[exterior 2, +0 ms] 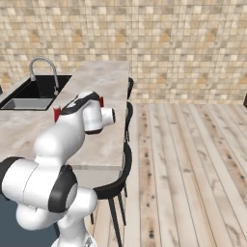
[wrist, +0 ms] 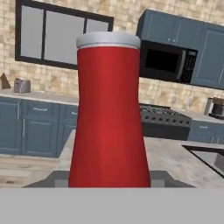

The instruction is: Move the mustard and ketchup from the cabinet to the dining counter.

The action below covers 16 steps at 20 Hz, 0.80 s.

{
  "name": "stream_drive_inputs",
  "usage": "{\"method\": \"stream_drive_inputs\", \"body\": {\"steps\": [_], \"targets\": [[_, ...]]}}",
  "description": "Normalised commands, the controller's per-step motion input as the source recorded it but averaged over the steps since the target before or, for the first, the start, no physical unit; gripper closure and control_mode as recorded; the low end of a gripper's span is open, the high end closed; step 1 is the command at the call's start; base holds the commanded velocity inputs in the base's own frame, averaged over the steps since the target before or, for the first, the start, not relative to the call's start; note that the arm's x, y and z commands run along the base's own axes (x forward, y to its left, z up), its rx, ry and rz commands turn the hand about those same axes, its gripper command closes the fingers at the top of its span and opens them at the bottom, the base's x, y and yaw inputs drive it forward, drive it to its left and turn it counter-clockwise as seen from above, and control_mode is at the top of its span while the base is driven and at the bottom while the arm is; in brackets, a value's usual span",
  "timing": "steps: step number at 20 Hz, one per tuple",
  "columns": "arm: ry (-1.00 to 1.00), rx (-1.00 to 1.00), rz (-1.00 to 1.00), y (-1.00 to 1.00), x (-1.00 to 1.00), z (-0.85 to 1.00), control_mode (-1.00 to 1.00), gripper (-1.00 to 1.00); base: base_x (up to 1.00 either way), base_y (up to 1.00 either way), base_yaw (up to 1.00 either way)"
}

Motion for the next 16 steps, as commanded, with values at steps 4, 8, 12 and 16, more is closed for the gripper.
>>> {"method": "stream_drive_inputs", "body": {"steps": [4,8,12,16], "targets": [[0.14,0.00,0.01,0.06,0.28,-0.32,-1.00,1.00,0.00,0.00,0.00],[0.17,0.00,0.02,0.00,0.32,-0.30,-1.00,1.00,0.00,0.00,0.00],[0.13,0.00,0.04,0.02,0.25,-0.28,-1.00,1.00,0.00,0.00,0.00],[0.04,-0.07,0.05,0.12,0.19,-0.27,-1.00,1.00,0.00,0.00,0.00]]}}
